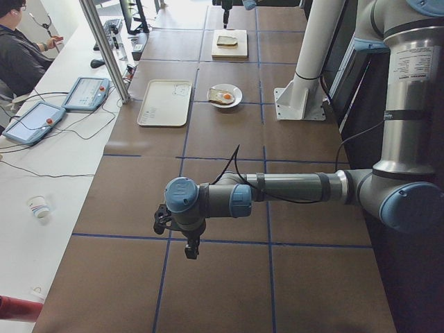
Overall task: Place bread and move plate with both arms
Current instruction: 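Lower the right gripper onto the bread slice on the wooden board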
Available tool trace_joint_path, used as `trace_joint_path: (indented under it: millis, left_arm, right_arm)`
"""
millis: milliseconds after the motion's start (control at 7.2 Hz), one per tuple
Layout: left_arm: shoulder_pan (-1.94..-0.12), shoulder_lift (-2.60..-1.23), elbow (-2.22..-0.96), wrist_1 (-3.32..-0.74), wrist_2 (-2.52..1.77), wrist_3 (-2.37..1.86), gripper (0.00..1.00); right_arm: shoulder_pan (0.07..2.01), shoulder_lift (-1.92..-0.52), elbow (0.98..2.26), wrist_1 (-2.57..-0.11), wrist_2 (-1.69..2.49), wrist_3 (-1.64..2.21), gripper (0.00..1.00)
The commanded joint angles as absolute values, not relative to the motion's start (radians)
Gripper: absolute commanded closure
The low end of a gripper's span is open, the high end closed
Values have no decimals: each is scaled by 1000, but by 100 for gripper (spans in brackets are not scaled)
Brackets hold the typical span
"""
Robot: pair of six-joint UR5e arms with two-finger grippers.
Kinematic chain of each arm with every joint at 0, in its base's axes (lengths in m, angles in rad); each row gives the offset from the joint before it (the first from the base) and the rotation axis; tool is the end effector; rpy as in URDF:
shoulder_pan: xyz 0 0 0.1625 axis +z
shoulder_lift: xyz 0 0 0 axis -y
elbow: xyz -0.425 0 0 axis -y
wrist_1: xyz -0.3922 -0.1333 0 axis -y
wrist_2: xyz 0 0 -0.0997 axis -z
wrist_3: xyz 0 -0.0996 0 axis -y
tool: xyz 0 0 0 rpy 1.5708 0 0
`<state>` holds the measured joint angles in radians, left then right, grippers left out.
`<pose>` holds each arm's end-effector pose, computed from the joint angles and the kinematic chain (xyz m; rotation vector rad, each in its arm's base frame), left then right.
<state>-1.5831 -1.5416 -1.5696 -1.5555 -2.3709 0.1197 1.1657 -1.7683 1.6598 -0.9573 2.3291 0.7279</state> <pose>-0.0677 -0.4752 0.6731 0.0096 0.8013 0.0833 -0.1094 -0.4196 0.6368 0.0072 -0.8827 0.1102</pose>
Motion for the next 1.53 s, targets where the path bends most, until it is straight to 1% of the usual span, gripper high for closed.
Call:
trace_joint_path:
  millis: [0, 139, 278, 417, 694, 972, 1389]
  left_arm:
    - [-1583, -1542, -1574, -1555, -2370, 120, 0]
    - [-1583, -1542, -1580, -1555, -2370, 120, 0]
    - [-1583, -1542, -1582, -1557, -2370, 120, 0]
    - [-1583, -1542, -1582, -1557, -2368, 120, 0]
    - [-1583, -1542, -1580, -1557, -2365, 120, 0]
    - [-1583, -1542, -1585, -1557, -2365, 120, 0]
    - [-1585, -1543, -1586, -1559, -2365, 120, 0]
  right_arm:
    - [1115, -1761, 1660, -956, 2298, 765, 2]
    - [1089, -1758, 1660, -956, 2275, 773, 2]
    - [1072, -1758, 1658, -957, 2264, 782, 11]
    - [1060, -1756, 1657, -957, 2264, 784, 15]
    - [1048, -1730, 1638, -960, 2258, 784, 16]
    - [1049, -1730, 1620, -960, 2261, 784, 23]
    - [1049, -1732, 1608, -960, 2261, 795, 24]
